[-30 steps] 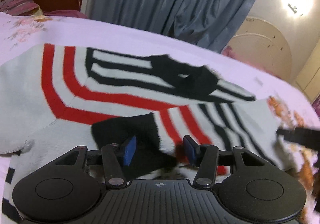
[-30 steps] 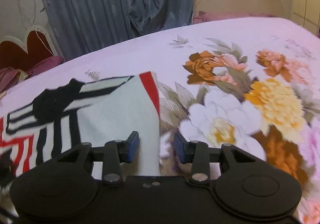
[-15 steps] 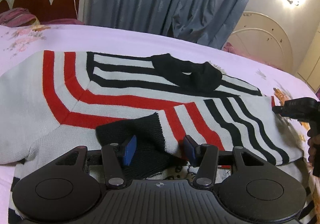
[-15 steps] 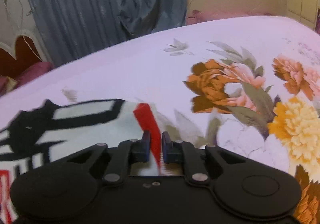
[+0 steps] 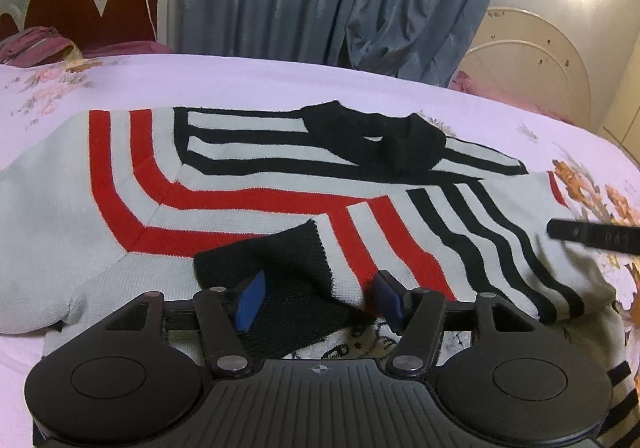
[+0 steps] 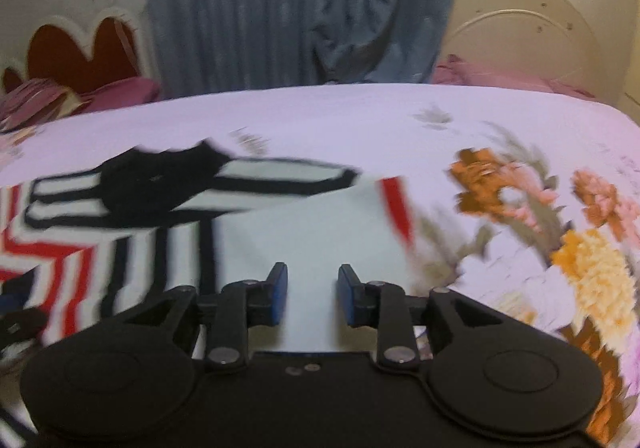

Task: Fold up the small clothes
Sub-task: 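Release the cuff and move the left tool toward the other sleeve, then grasp the black cuff of the other sleeve with the left tool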

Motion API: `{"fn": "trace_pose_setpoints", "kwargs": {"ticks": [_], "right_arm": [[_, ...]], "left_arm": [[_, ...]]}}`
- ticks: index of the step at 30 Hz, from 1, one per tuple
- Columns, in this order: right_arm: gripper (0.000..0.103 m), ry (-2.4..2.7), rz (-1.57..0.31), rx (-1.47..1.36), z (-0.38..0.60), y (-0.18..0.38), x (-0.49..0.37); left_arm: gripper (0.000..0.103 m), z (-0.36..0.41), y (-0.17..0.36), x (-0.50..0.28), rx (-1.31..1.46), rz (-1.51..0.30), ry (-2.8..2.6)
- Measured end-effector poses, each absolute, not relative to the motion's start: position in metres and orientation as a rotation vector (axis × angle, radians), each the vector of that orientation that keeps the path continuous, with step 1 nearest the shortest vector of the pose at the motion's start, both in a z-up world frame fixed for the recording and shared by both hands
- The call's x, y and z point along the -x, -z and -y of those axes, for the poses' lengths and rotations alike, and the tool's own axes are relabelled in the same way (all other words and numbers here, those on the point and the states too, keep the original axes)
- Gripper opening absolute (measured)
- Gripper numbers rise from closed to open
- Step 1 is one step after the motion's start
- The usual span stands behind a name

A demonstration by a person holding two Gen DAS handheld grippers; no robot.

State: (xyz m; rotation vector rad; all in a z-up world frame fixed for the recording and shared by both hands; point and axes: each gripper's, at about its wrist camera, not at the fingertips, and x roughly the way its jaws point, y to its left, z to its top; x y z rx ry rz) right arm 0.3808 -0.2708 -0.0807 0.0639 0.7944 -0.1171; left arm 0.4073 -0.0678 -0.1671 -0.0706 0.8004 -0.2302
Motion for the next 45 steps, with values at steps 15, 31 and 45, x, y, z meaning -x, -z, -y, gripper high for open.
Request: {"fn": "trace_pose_setpoints", "kwargs": {"ticks": [15, 31, 45], "right_arm": [[0.038, 0.068, -0.827, -0.006, 0.221, 0.077, -0.356], [0.042, -0.097, -0.805, 0.014, 0.123, 0.068, -0.367], [0.043, -0.138, -0.824, 0.013, 0.077, 0.081, -0.387]], "left_arm": [[0.063, 0.015, 0.138, -0.376, 0.144, -0.811, 0.161], [0.079, -0.156, 0.131, -0.329, 0.315, -0.795, -0.159], [0.079, -0.256, 0.176, -0.335, 0.585, -0.772, -0.332]]}}
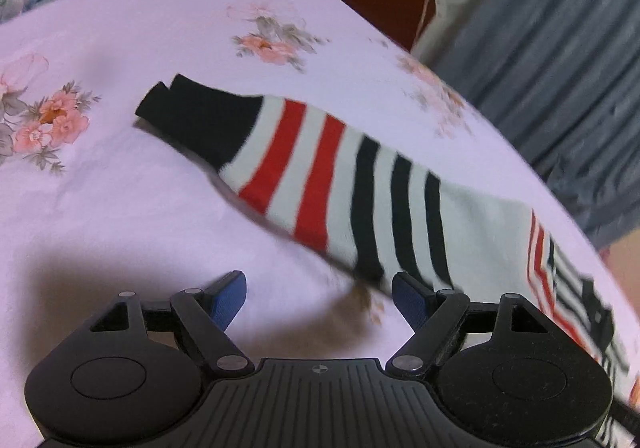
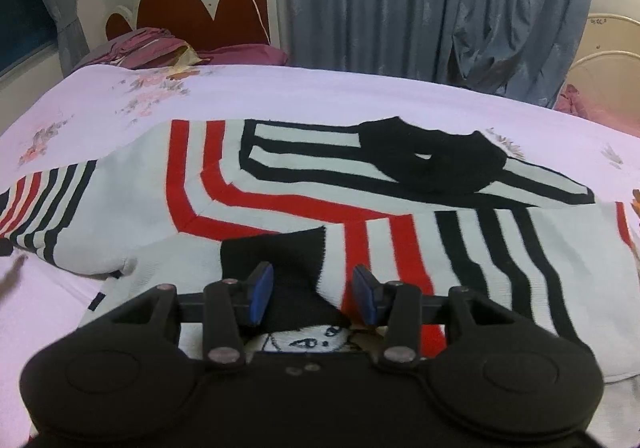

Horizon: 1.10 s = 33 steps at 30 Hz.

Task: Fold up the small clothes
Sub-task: 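Grasp the black cuff of the other sleeve with the left tool, then fold the sleeve across the sweater body with the left tool and release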

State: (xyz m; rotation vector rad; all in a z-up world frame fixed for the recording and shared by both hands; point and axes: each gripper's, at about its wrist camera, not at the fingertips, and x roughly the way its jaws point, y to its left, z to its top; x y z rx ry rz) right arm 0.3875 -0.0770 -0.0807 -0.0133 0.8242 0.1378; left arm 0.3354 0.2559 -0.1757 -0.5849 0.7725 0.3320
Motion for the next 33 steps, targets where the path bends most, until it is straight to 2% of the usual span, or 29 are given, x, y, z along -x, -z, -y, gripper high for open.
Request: {"fn": "trace_pose_setpoints", "kwargs": {"ticks": [4, 5, 6, 7, 8, 9, 10, 13, 19, 25, 30, 33], "right_arm": [[0.043, -0.119, -0.826, 0.017, 0.078, 0.084, -0.392], [0.043, -0.112, -0.826, 0.017, 0.079, 0.085, -0.393], [0.043, -0.105, -0.827, 0.016, 0.08, 0.086, -0.395], [0.044, -0.098, -0.827, 0.013, 0.081, 0.087, -0.396], [0.044, -0.092, -0.829, 0.014, 0.082, 0.089, -0.397], [0.044, -0.087, -0.832, 0.017, 0.083, 0.09, -0.398], [0.045, -0.083, -0.835, 0.021, 0.083, 0.093, -0.398], [0.045, -0.084, -0.837, 0.025, 0.084, 0.097, -0.399], [0.046, -0.1, -0.834, -0.006, 0.089, 0.094, -0.398], [0.046, -0.082, -0.81, -0.082, 0.11, 0.081, -0.39], [0.046, -0.036, -0.78, -0.131, 0.144, 0.067, -0.375], [0.048, 0.005, -0.77, -0.134, 0.168, 0.061, -0.363]], "left_arm": [[0.079, -0.273, 0.184, -0.348, 0.673, -0.694, -0.332], [0.078, -0.278, 0.187, -0.351, 0.699, -0.666, -0.331], [0.073, -0.283, 0.188, -0.353, 0.717, -0.642, -0.335], [0.051, -0.287, 0.19, -0.356, 0.729, -0.624, -0.352], [0.037, -0.29, 0.193, -0.359, 0.738, -0.622, -0.372], [0.031, -0.293, 0.195, -0.359, 0.746, -0.612, -0.384], [0.018, -0.295, 0.196, -0.36, 0.75, -0.609, -0.392], [0.007, -0.296, 0.196, -0.362, 0.741, -0.6, -0.395], [0.005, -0.254, 0.151, -0.371, 0.58, -0.492, -0.27], [0.005, -0.154, 0.099, -0.391, 0.385, -0.427, 0.042], [0.005, -0.045, 0.101, -0.406, 0.279, -0.487, 0.31], [0.006, 0.016, 0.119, -0.411, 0.202, -0.577, 0.431]]}}
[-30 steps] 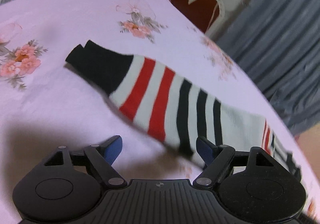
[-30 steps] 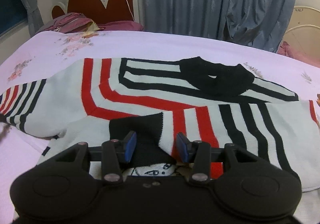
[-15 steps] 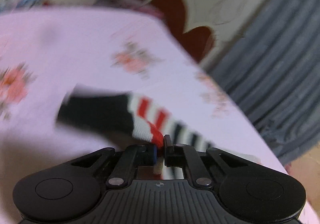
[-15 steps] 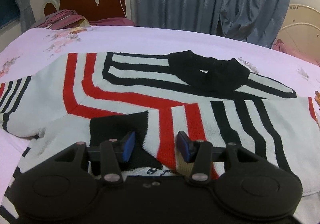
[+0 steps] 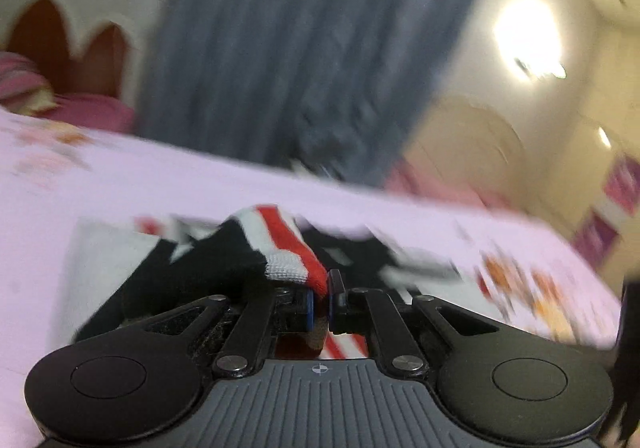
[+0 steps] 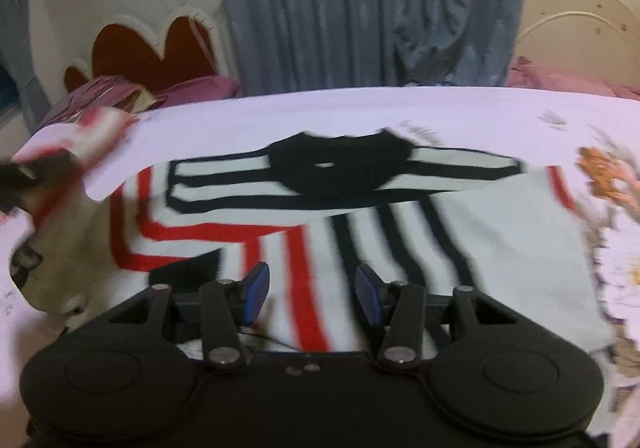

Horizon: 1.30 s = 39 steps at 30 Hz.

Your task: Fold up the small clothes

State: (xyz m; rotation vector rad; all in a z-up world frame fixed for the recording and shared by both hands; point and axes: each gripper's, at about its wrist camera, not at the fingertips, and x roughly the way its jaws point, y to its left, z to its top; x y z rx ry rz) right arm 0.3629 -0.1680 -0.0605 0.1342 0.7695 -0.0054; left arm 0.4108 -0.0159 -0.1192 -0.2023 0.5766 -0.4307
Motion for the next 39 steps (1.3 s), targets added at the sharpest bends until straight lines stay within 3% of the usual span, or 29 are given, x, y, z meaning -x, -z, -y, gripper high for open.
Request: {"fn": "trace_pose_setpoints", "kwargs": {"ticks": [4, 6, 7, 8, 9, 14, 20, 25, 27, 30, 33, 35, 37, 39], "right_arm": [[0.053, 0.046, -0.769, -0.127, 0.196, 0.057, -0.347], [0.055, 0.058, -0.764, -0.142, 0.207, 0.055, -0.341], [0.057, 0.06, -0.759, -0.153, 0.212, 0.054, -0.338], [0.057, 0.059, -0.757, -0.161, 0.215, 0.054, -0.336], [0.057, 0.054, -0.757, -0.167, 0.216, 0.054, -0.336], [0.058, -0.026, -0.759, -0.172, 0.199, 0.054, -0.339], [0.068, -0.176, -0.749, -0.049, 0.141, 0.055, -0.347], [0.066, -0.182, -0.744, 0.11, 0.098, 0.07, -0.362], [0.059, -0.167, -0.751, 0.135, 0.091, 0.073, -0.372], [0.023, -0.155, -0.753, 0.057, 0.1, 0.068, -0.381], [0.009, -0.119, -0.728, -0.039, 0.121, 0.059, -0.381], [0.007, -0.08, -0.705, -0.113, 0.143, 0.051, -0.379], [0.007, -0.029, -0.686, -0.195, 0.17, 0.046, -0.376], [0.007, 0.031, -0.691, -0.27, 0.197, 0.048, -0.373]], "left_arm": [[0.01, 0.076, 0.143, -0.405, 0.005, -0.706, 0.515], [0.034, 0.083, 0.144, -0.394, -0.027, -0.7, 0.517], [0.06, 0.084, 0.141, -0.389, -0.028, -0.688, 0.512], [0.074, 0.082, 0.136, -0.384, -0.026, -0.669, 0.497], [0.075, 0.079, 0.13, -0.378, -0.023, -0.641, 0.488], [0.076, 0.043, 0.116, -0.365, -0.068, -0.609, 0.414], [0.076, -0.029, 0.125, -0.36, -0.027, -0.656, 0.216], [0.076, -0.051, 0.147, -0.363, -0.017, -0.703, 0.141], [0.076, -0.049, 0.157, -0.367, -0.042, -0.712, 0.128], [0.075, -0.041, 0.167, -0.374, -0.097, -0.703, 0.101], [0.074, -0.038, 0.171, -0.38, -0.114, -0.695, 0.1], [0.048, -0.038, 0.172, -0.384, -0.102, -0.692, 0.103], [0.036, -0.04, 0.175, -0.389, -0.085, -0.698, 0.091], [0.032, -0.043, 0.179, -0.394, -0.046, -0.722, 0.088]]}}
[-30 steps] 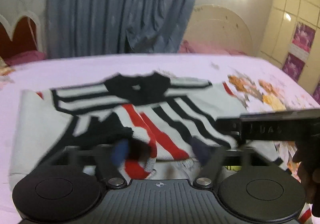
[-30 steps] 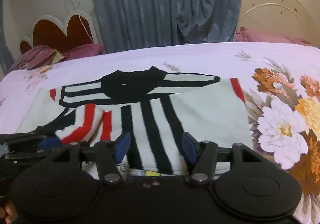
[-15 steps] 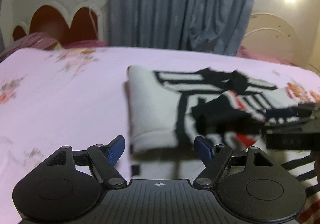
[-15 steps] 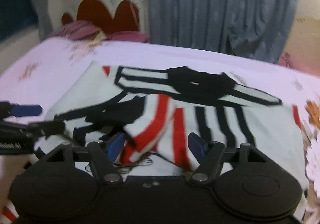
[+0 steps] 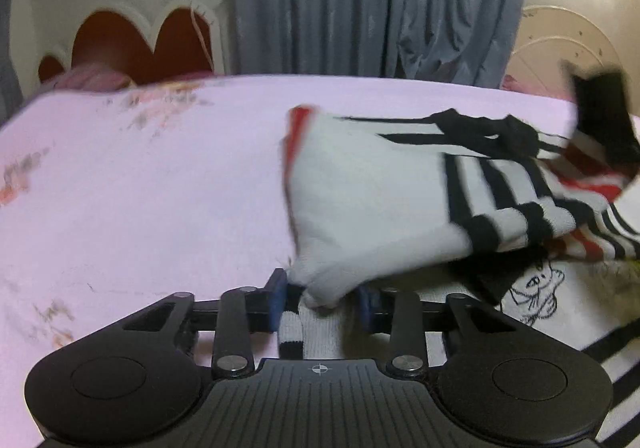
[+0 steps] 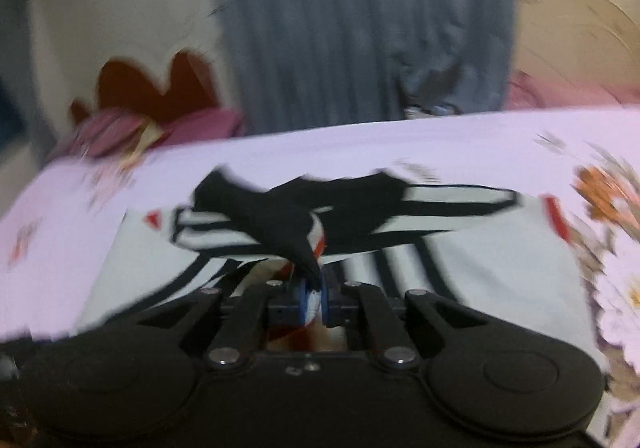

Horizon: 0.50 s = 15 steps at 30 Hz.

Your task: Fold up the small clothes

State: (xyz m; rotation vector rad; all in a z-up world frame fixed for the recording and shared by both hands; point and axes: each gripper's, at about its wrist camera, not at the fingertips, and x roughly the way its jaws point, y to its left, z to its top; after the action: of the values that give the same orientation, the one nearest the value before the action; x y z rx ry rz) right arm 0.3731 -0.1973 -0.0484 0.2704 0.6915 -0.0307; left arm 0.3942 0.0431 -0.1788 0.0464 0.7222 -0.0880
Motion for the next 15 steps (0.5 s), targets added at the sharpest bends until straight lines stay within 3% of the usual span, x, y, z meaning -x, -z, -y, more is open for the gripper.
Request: {"fn": "trace_pose_setpoints", "kwargs": {"ticks": [6, 8, 10, 14, 15], "right_arm": [[0.008, 0.103, -0.825, -0.395, 0.238, 0.089, -0.365], [0.017, 0.081, -0.829, -0.396, 0.239, 0.09, -0.363], [0.034, 0.09, -0.818, -0.424, 0.245, 0.089, -0.361], [0.023, 0.131, -0.795, -0.443, 0.258, 0.084, -0.362], [0.014, 0.132, -0.795, -0.427, 0.257, 0.083, -0.36]], "left_arm": [[0.032, -0.047, 0.181, -0.392, 0.014, -0.731, 0.082], [0.032, -0.048, 0.18, -0.393, 0.014, -0.743, 0.085], [0.032, -0.045, 0.179, -0.393, -0.007, -0.743, 0.086], [0.032, -0.043, 0.18, -0.39, -0.019, -0.745, 0.084], [0.032, -0.043, 0.181, -0.391, -0.016, -0.748, 0.083]]}}
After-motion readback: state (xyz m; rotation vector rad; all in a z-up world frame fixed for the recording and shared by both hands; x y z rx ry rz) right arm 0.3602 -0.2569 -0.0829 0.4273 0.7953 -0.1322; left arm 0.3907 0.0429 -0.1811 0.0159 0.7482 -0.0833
